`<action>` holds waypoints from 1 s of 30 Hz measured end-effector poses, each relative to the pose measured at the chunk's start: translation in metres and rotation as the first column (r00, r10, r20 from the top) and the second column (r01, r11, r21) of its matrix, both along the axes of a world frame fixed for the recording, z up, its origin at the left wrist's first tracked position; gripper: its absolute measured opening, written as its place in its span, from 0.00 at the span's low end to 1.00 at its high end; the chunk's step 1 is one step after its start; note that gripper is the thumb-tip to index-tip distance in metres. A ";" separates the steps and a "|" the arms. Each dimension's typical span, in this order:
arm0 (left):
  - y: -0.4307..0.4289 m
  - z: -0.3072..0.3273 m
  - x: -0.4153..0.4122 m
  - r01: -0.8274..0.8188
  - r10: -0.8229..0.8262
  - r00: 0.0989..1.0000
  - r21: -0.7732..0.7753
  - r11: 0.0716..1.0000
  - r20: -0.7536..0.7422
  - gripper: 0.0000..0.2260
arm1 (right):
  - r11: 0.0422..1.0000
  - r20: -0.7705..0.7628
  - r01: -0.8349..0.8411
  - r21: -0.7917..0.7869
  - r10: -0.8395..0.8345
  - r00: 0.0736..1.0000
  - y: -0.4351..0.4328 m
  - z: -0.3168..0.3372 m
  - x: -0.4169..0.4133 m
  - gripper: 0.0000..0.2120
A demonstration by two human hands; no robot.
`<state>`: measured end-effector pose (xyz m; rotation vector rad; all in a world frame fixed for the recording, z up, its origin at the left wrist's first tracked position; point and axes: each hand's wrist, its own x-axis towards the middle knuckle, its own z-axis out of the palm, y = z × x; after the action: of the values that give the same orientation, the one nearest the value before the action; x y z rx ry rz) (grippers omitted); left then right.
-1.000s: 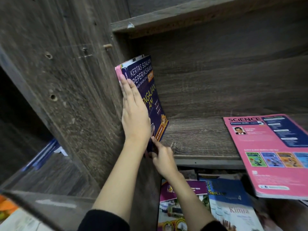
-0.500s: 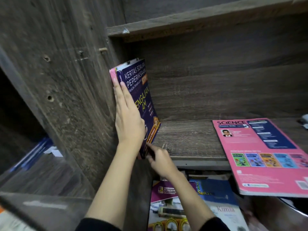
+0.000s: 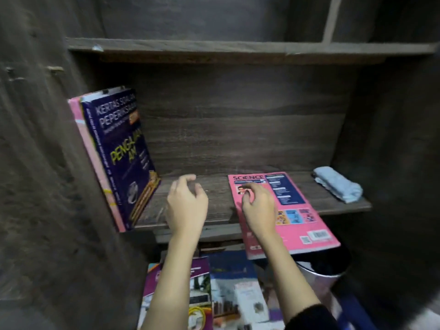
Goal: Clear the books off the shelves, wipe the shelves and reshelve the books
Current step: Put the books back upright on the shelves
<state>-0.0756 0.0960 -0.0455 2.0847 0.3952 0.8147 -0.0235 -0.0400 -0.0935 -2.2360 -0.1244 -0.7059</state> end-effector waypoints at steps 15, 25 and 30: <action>-0.075 -0.075 0.019 0.355 -0.456 0.673 -0.286 0.890 -0.582 0.12 | 0.909 -0.633 0.372 -0.188 -0.402 0.662 -0.138 -0.031 -0.003 0.35; -0.072 -0.077 0.022 0.255 -0.516 0.708 -0.508 0.823 -0.482 0.06 | 0.916 -0.719 0.378 0.134 -0.173 0.673 -0.147 -0.031 0.003 0.21; -0.059 -0.077 0.023 0.214 -0.514 0.728 -0.563 0.799 -0.454 0.06 | 0.785 -0.720 0.309 0.537 0.237 0.652 -0.148 -0.028 0.000 0.12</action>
<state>-0.0525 0.0368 -0.1227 1.7999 0.4215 -0.2058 -0.0239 -0.1880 -0.1213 -1.6826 0.5246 0.2445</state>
